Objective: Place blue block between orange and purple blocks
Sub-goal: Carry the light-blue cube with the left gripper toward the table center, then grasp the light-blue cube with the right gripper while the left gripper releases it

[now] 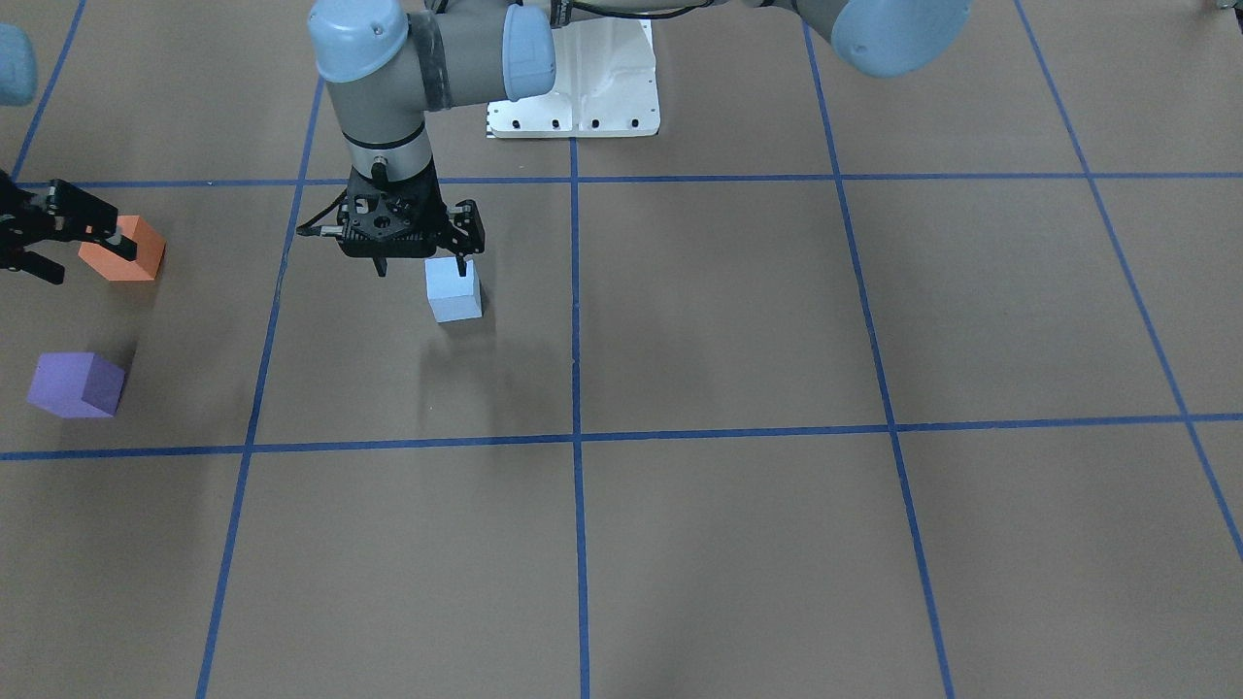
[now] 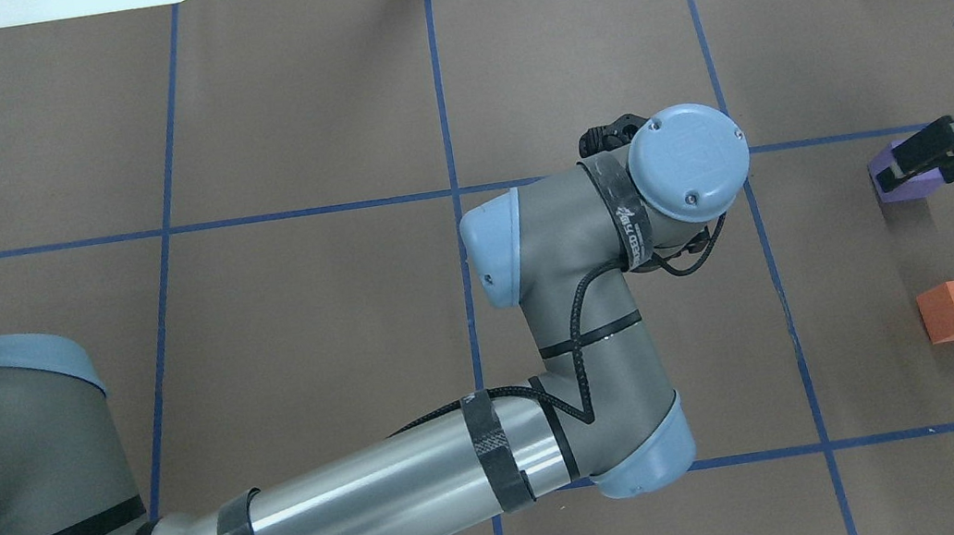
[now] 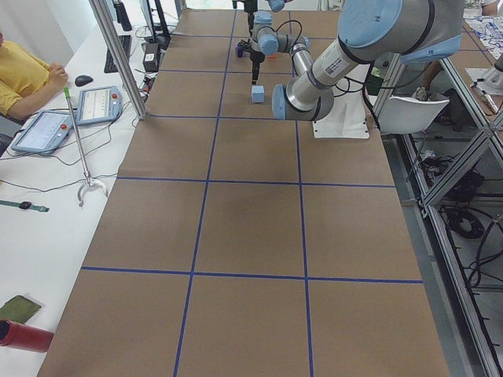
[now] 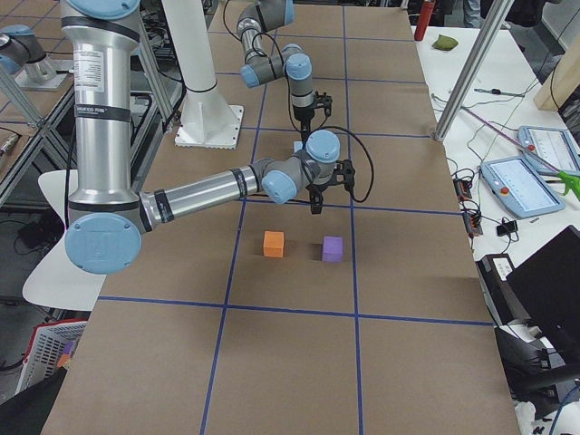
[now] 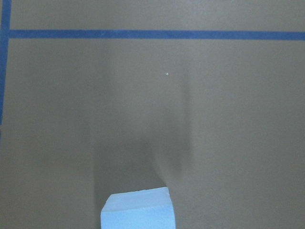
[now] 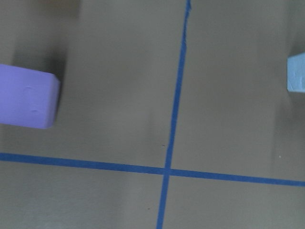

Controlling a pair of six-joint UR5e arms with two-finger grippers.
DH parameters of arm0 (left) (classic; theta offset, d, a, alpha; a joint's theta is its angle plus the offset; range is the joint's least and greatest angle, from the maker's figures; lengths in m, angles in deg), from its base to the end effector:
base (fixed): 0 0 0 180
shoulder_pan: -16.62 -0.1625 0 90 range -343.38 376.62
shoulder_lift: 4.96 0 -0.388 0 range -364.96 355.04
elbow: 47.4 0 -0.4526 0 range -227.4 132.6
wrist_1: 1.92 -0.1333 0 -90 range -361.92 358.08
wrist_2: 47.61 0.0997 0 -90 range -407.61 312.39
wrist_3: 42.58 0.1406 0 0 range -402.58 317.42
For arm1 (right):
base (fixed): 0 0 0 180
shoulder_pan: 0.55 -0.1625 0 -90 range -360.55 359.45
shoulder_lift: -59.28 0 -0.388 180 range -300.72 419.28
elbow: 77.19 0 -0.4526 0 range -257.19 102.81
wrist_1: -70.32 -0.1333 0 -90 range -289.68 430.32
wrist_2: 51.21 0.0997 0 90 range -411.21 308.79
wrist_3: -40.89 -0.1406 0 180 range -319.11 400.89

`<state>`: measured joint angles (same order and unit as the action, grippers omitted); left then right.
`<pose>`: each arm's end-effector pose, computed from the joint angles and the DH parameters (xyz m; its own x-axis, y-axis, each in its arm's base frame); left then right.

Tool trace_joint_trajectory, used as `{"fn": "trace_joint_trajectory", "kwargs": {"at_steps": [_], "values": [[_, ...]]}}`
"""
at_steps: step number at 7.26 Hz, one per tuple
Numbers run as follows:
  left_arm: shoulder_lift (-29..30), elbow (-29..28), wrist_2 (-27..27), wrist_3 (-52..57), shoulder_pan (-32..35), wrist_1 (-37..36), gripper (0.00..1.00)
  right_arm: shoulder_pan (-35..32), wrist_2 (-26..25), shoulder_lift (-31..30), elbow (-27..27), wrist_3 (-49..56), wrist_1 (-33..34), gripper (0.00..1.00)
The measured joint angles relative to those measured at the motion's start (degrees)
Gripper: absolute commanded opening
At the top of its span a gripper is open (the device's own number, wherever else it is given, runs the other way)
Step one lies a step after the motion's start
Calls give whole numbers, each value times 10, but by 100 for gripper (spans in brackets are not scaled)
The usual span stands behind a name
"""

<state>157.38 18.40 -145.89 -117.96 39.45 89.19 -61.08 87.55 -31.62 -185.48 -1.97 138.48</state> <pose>0.7324 -0.4310 -0.0416 0.6537 -0.0042 -0.7568 0.1224 0.9874 0.1003 -0.2523 -0.5026 0.4239 0.5084 -0.0825 0.8572 0.0481 0.9966 0.0674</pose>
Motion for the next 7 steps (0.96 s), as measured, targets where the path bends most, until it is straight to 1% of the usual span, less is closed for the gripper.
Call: {"fn": "trace_joint_trajectory", "kwargs": {"at_steps": [1,2,3,4,5,6,7], "values": [[-17,31,-26,5,24,-11,100,62,-54,28,-1,-107,-27,100],[-55,80,-65,9,59,-17,100,122,-106,60,-1,-196,-38,100],[-109,140,-101,20,94,-22,100,180,-160,98,0,-269,-38,100],[-180,214,-132,48,128,-33,100,234,-212,142,5,-325,-26,100],[-255,291,-153,86,154,-46,100,270,-247,186,14,-354,-1,99],[-305,343,-162,112,167,-53,100,291,-273,218,21,-365,25,99],[-328,366,-165,123,172,-55,100,303,-296,234,24,-368,47,99]]}}
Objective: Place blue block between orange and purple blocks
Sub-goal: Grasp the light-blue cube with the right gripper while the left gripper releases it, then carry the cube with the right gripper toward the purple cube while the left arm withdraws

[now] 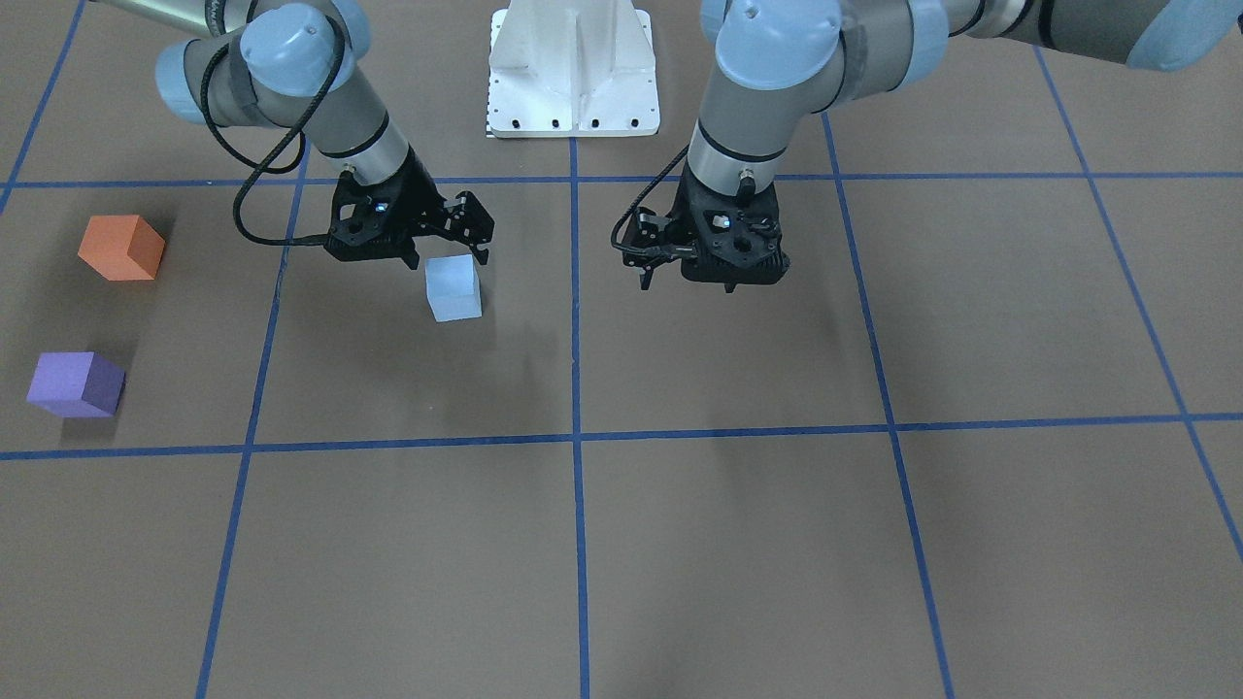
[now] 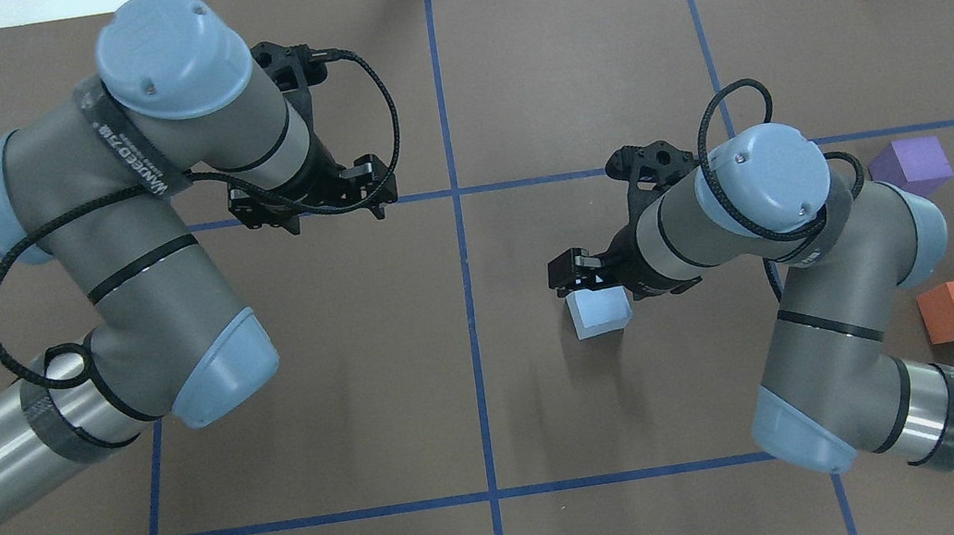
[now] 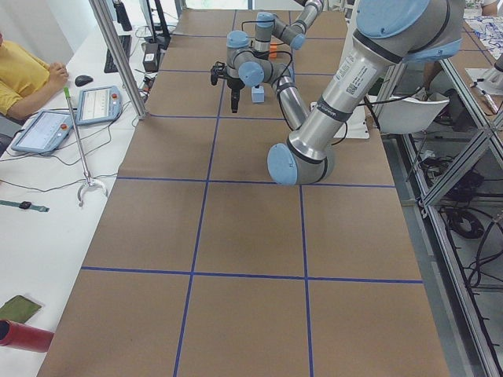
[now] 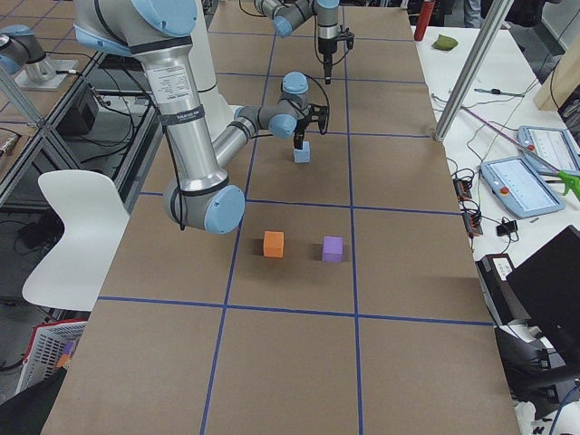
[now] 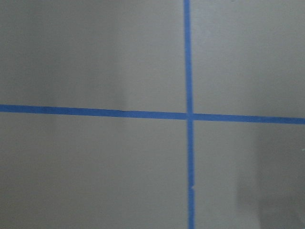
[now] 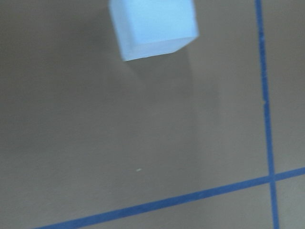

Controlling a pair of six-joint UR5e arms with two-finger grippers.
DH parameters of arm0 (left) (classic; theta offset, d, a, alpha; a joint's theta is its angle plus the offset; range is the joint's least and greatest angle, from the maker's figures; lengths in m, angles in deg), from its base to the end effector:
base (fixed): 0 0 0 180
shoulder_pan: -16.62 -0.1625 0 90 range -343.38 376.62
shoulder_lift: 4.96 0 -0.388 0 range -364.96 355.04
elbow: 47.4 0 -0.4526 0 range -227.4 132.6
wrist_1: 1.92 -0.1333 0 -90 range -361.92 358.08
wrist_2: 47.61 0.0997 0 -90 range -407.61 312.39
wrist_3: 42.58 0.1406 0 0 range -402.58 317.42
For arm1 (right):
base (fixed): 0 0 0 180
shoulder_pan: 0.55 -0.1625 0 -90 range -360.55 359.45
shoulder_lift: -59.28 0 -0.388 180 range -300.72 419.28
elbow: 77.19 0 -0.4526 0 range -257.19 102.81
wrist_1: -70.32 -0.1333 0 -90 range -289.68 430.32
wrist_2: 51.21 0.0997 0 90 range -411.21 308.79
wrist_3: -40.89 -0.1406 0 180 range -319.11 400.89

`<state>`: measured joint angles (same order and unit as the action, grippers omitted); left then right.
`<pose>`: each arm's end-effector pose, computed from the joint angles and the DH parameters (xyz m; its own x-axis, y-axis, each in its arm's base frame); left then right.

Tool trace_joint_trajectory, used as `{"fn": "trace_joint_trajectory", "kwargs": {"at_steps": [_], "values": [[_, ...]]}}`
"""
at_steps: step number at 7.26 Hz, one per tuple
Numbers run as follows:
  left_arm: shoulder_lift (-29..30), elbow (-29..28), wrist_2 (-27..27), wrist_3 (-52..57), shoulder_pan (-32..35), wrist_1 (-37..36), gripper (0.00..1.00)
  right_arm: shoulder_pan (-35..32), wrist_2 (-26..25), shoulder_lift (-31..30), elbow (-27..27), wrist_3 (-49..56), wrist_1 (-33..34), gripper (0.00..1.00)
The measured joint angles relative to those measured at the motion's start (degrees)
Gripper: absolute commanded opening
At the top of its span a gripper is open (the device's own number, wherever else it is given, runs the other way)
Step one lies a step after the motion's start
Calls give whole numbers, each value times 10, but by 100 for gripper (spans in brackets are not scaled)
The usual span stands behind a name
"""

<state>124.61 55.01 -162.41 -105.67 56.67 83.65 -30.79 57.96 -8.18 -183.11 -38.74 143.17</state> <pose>0.4784 -0.4992 0.1176 0.6179 0.0174 -0.7861 0.0758 0.9938 0.0815 -0.5341 -0.4122 0.2321 0.5235 0.1084 0.8451 -0.1498 0.9881 -0.0339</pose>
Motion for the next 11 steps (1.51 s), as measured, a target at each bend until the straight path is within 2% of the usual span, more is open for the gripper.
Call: {"fn": "trace_joint_trajectory", "kwargs": {"at_steps": [2,4,7,8,9,10,11], "values": [[-12,8,-1,3,0,2,100,1,-34,9,-1,8,37,95],[-13,5,-1,2,-1,5,100,9,-57,11,3,64,69,96],[-13,-1,0,1,-3,7,100,39,-79,12,21,115,73,95],[-13,-3,0,0,-4,7,100,42,-85,16,36,132,71,86],[-13,-4,0,-1,-4,7,100,43,-90,23,51,154,69,53],[-13,-4,0,-1,-5,7,100,44,-91,29,59,169,68,1],[-13,-4,0,-2,-5,7,100,43,-91,35,62,175,68,0]]}}
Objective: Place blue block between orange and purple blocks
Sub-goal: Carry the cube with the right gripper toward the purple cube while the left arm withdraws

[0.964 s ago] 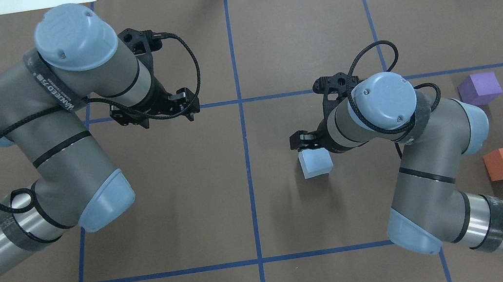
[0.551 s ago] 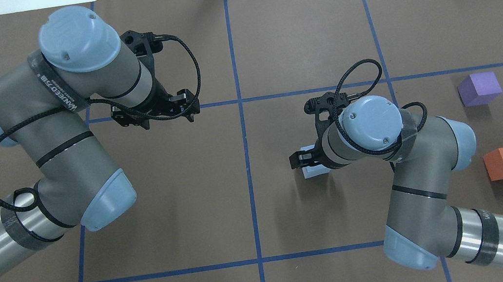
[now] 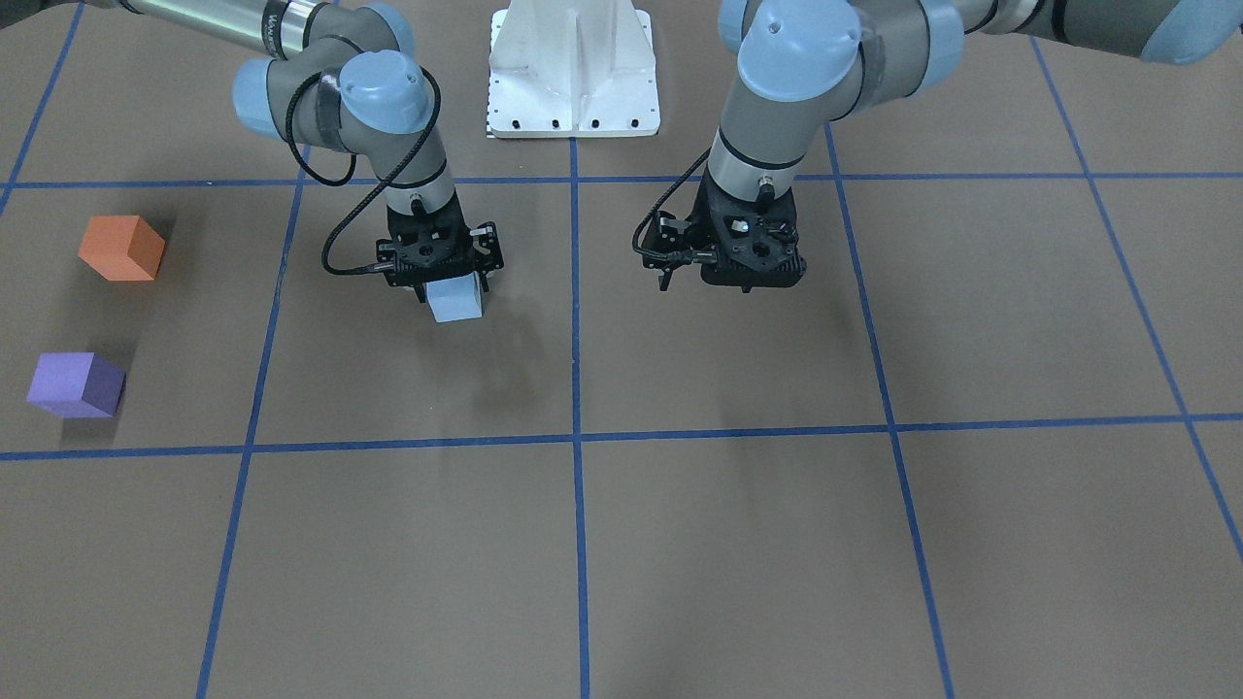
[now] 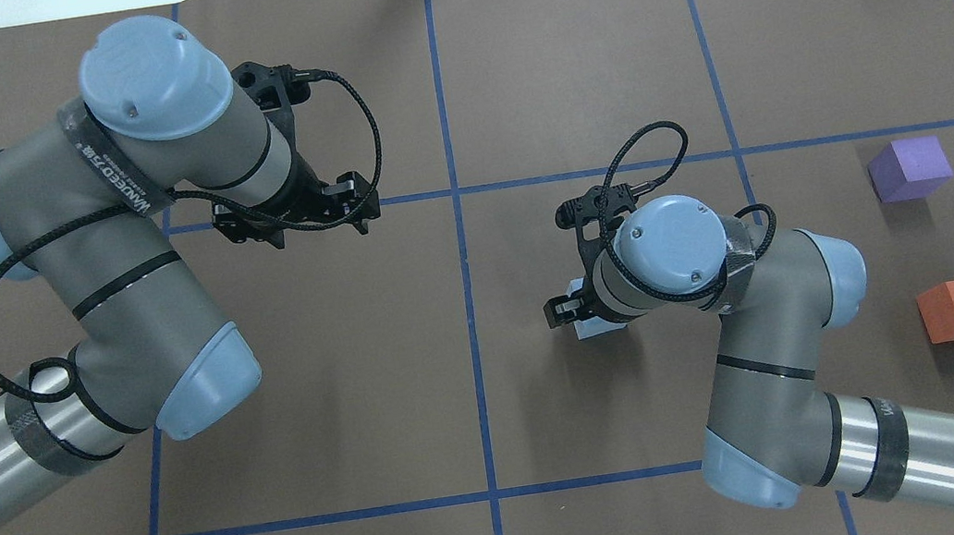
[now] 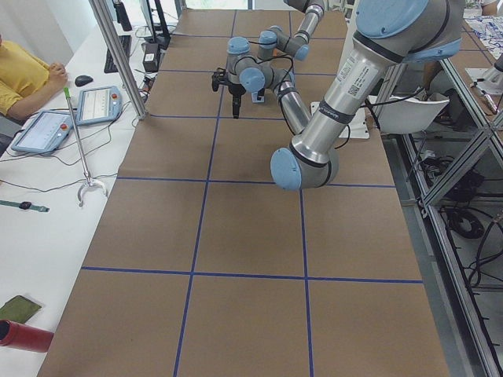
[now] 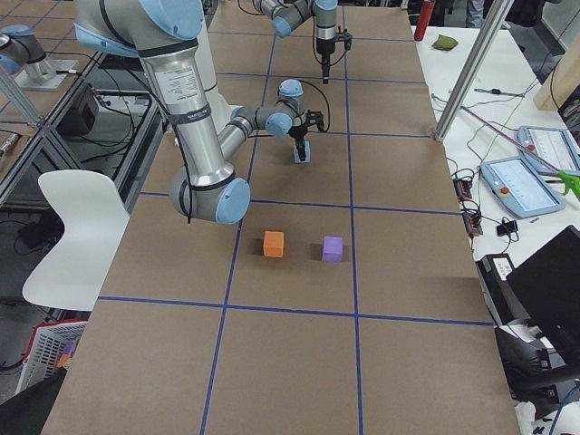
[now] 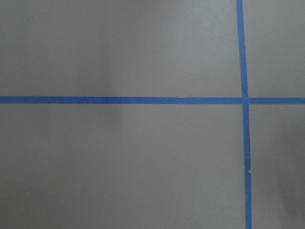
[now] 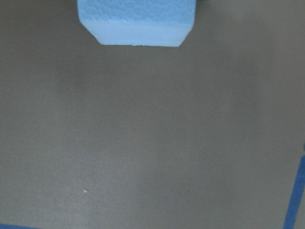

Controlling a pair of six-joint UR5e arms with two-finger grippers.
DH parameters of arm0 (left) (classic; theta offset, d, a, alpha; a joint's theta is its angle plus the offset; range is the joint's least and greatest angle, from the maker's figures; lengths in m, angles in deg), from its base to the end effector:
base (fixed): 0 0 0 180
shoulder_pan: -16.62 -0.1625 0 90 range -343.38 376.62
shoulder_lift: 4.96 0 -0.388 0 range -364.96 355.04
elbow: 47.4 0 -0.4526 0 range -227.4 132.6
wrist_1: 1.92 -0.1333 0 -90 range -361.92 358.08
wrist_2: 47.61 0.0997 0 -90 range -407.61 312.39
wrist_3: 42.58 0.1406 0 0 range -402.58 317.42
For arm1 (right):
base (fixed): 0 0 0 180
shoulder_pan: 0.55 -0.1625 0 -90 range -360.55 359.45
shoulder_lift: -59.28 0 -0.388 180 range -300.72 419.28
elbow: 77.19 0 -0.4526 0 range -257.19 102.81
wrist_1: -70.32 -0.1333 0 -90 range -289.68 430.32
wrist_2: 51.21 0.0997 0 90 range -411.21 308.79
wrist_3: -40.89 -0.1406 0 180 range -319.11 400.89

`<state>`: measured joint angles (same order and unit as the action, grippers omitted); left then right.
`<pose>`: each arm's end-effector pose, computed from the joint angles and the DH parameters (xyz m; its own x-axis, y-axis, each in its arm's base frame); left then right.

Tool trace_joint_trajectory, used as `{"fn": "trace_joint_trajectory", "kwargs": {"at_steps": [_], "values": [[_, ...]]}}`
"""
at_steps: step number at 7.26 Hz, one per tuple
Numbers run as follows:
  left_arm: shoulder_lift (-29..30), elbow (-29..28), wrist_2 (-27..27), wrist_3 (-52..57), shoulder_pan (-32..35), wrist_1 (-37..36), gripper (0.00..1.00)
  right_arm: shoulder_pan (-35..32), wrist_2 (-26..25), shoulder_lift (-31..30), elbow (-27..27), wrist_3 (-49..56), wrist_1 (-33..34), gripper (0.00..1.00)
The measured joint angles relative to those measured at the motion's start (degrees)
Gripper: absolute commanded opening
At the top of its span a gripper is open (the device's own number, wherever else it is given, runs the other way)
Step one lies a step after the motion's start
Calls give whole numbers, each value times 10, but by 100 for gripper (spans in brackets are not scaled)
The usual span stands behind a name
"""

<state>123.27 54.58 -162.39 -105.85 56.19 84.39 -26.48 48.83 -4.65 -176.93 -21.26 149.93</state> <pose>0.4853 -0.4975 0.1350 0.6284 0.0104 -0.7778 0.0686 0.9953 0.0688 -0.5878 -0.4068 0.2701 0.6986 -0.1718 0.6945 0.0101 0.9730 0.2305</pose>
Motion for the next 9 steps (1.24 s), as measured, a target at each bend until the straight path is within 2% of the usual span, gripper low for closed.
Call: {"fn": "trace_joint_trajectory", "kwargs": {"at_steps": [1,2,3,4,5,6,7,9], "values": [[0,0,0,0,0,0,100,-3,2,0,-6,2,0,0],[0,0,0,0,0,0,100,-15,7,-17,-35,3,2,0],[0,-1,0,0,0,0,100,-47,32,-66,-87,4,4,0],[0,-2,0,-1,0,0,100,-110,90,-140,-138,22,2,0],[1,-2,0,-9,-1,0,100,-193,154,-218,-165,85,-4,0],[3,-3,1,-21,-3,0,100,-267,198,-287,-164,175,-20,0],[5,-3,1,-28,-5,0,100,-315,219,-335,-144,237,-36,0],[7,-4,1,-31,-7,0,100,-344,241,-373,-105,261,-49,0]]}}
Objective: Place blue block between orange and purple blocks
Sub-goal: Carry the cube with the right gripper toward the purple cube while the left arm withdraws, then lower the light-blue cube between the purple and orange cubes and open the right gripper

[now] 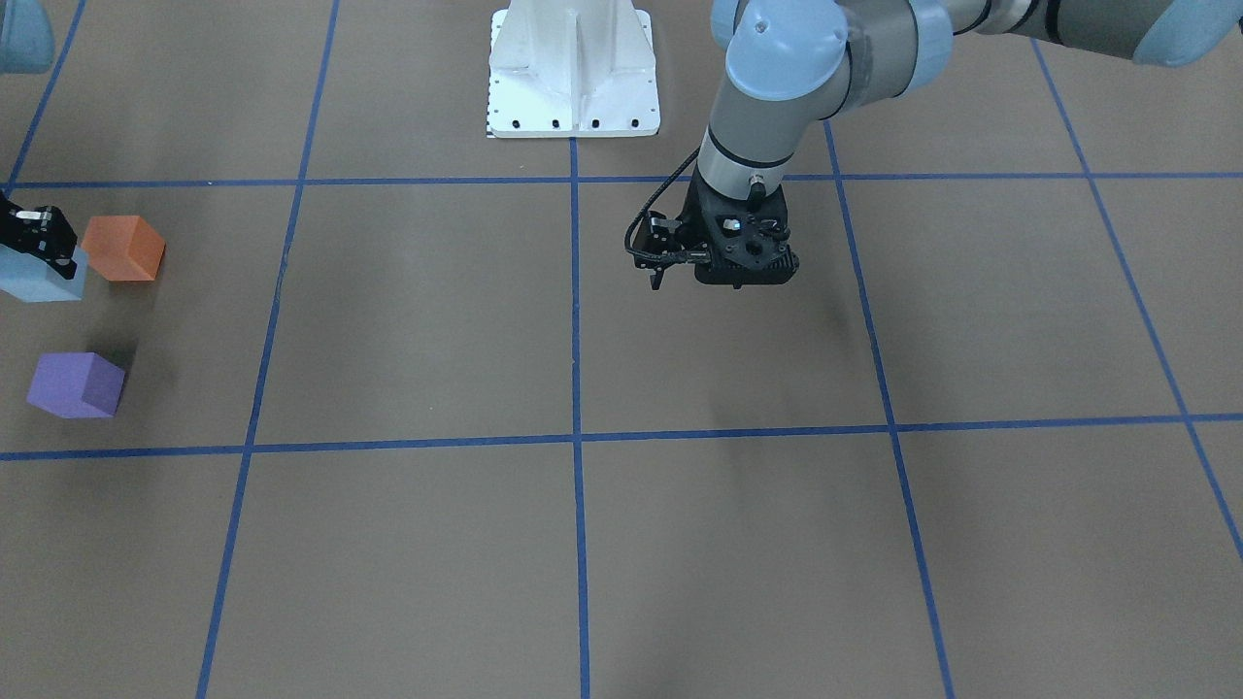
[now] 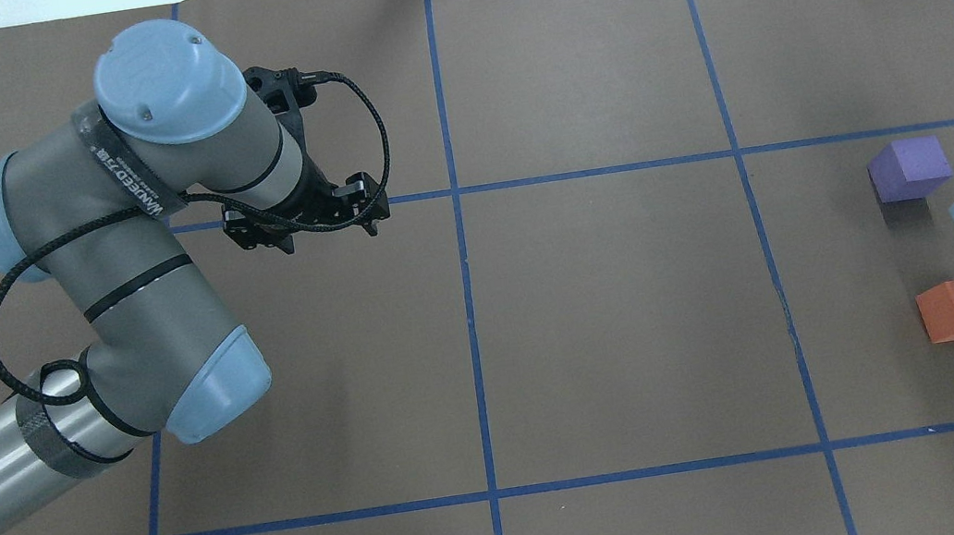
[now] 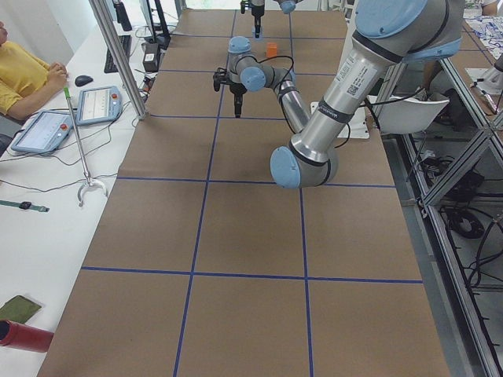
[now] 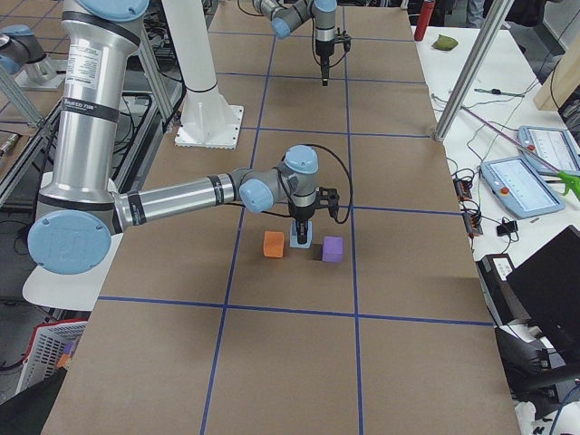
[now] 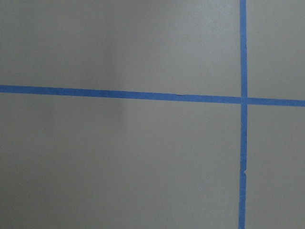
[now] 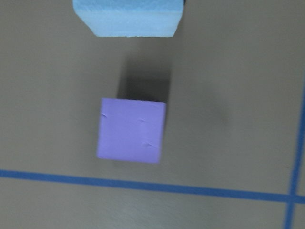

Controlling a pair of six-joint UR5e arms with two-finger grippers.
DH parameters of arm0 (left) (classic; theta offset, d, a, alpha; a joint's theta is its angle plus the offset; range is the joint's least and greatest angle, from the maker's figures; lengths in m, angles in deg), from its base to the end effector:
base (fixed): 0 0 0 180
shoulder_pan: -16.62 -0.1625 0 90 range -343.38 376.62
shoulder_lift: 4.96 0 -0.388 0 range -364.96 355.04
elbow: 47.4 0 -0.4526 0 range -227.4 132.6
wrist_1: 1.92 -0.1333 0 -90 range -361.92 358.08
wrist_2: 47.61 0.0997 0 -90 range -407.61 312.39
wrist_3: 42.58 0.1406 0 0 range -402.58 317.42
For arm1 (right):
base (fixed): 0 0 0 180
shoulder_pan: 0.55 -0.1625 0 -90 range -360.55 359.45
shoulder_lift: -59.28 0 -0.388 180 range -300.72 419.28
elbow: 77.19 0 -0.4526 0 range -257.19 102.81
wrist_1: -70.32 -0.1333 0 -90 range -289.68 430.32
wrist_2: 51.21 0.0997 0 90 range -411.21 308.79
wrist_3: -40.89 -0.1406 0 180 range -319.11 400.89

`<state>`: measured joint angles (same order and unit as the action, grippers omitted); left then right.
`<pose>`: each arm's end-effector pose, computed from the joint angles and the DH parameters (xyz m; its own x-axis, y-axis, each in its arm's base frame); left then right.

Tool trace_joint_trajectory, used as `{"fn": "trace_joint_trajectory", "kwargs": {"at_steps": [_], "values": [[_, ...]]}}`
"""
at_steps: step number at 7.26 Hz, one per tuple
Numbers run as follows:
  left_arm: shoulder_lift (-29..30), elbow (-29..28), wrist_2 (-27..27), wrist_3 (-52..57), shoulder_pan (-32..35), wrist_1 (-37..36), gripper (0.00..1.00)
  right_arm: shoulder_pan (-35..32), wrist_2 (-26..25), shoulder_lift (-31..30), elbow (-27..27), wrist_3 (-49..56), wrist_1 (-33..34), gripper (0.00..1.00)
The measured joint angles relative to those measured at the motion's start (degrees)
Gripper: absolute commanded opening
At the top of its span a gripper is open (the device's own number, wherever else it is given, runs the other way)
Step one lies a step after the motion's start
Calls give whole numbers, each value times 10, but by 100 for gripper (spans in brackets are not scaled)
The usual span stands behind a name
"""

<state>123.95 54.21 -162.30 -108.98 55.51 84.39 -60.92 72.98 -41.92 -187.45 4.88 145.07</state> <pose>0.4925 -0.4930 0.1298 0.6214 -0.0339 -0.7827 0.0922 0.9953 0.0301 -0.2051 -0.4704 0.5368 0.7540 -0.0277 0.6563 0.0090 0.9994 0.0319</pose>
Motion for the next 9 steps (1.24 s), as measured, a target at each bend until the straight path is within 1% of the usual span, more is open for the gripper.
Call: {"fn": "trace_joint_trajectory", "kwargs": {"at_steps": [2,3,4,5,7,8,9], "values": [[1,0,0,0,0,0,100,-2,26,5,23,-35,-12,0],[1,-1,0,0,0,0,100,-1,29,20,51,-51,-40,0],[2,-3,0,0,-1,0,100,1,30,36,87,-69,-77,0],[5,-4,0,-2,-2,-1,100,8,29,46,108,-95,-111,0],[9,-4,0,-7,-4,-1,100,40,9,49,127,-121,-148,0],[9,-5,0,-8,-4,-1,100,50,-1,46,131,-122,-158,22],[9,-5,0,-8,-5,-1,100,54,-6,44,132,-123,-167,99]]}}
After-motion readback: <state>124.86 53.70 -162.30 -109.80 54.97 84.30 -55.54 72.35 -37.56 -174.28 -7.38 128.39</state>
